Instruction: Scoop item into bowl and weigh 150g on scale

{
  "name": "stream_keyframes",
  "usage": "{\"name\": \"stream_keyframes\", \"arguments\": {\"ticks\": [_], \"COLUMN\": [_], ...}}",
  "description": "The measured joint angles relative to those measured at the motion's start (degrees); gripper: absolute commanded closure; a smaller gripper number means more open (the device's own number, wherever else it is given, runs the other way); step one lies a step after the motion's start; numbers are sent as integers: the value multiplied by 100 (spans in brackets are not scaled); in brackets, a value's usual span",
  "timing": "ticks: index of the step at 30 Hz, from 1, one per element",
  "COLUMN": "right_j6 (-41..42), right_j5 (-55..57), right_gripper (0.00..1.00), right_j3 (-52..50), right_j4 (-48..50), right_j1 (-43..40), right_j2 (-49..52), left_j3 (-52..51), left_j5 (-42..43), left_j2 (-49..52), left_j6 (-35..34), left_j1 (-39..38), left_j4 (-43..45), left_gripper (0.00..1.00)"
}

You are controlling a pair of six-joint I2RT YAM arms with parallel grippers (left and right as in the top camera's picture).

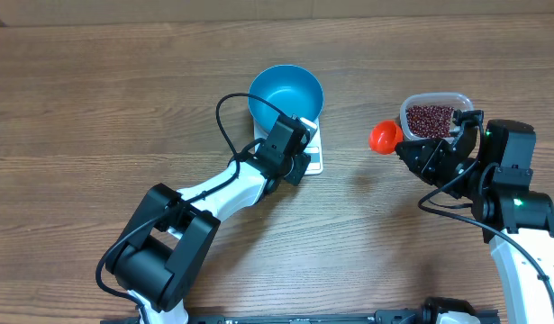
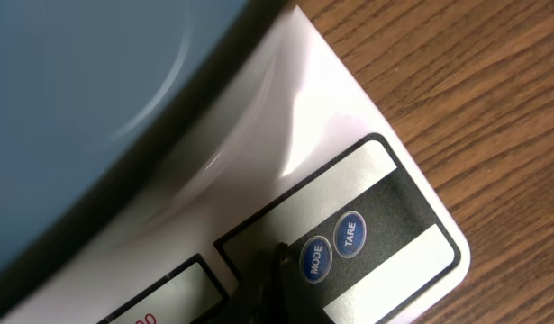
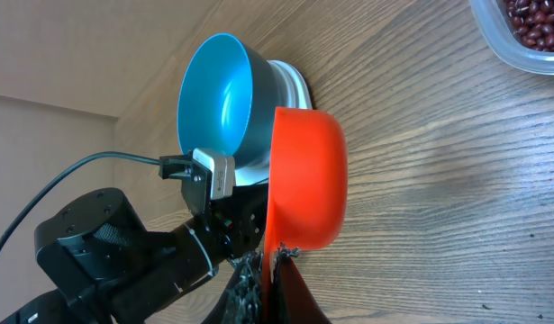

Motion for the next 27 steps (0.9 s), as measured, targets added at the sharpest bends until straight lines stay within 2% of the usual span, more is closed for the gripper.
{"name": "stream_keyframes", "arguments": {"ticks": [9, 17, 27], "right_j6": [-33, -35, -55], "right_j5": [42, 52, 83], "right_gripper": [96, 96, 96], "right_j3": [0, 0, 0], "right_j4": [4, 13, -31], "right_j1": [0, 0, 0], "right_j2": [0, 0, 0], "left_j3": [33, 105, 184], "left_j5": [2, 55, 616], "left_j2": [4, -372, -3053], "left_j6": [0, 0, -4], "left_j1": [0, 2, 76], "left_j4": [-57, -997, -2479], "left_gripper": [96, 96, 96]}}
